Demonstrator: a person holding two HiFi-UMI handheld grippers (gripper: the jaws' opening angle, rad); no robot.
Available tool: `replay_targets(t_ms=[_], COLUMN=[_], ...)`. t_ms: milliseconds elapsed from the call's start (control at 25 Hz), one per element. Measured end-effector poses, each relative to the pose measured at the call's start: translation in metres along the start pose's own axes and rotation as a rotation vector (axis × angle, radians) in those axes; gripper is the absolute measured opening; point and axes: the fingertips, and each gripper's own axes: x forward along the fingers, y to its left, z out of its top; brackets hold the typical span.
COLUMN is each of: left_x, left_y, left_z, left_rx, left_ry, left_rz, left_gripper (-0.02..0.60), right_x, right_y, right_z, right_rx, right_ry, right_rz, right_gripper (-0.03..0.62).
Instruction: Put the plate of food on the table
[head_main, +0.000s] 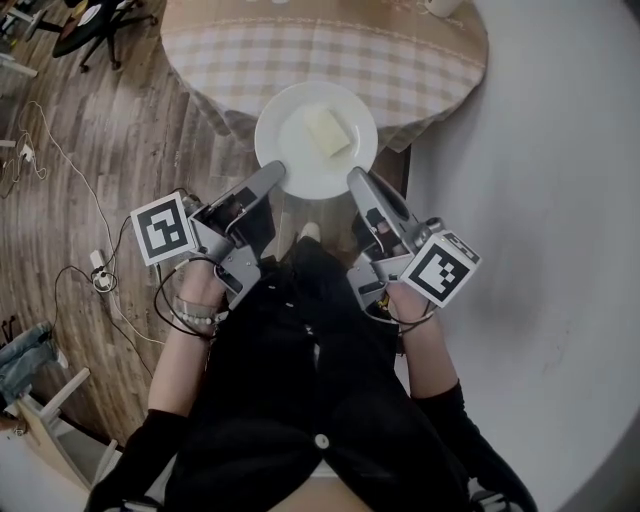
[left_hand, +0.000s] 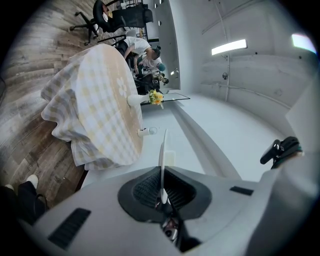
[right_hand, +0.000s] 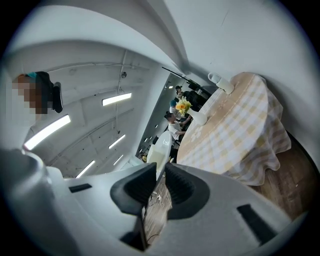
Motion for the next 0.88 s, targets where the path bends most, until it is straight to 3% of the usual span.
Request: replay_targets(t_ms=[720, 880], left_x=[0.008, 0.028], left_y=[-0.019, -0.010], left_z=[0.005, 0.016], left_rx=[0.001, -0.004], left_ry=[-0.039, -0.035], left_rz=[-0.011, -0.009], left_gripper=[0.011, 0.011], right_x=[0.001, 0.012], right_y=[0.010, -0.007], right_z=[0.021, 0.035], right_rx=[-0.023, -0.018], right_ry=[0.025, 0.023], right_rz=[0.019, 0.011], right_gripper=[0.044, 0.044])
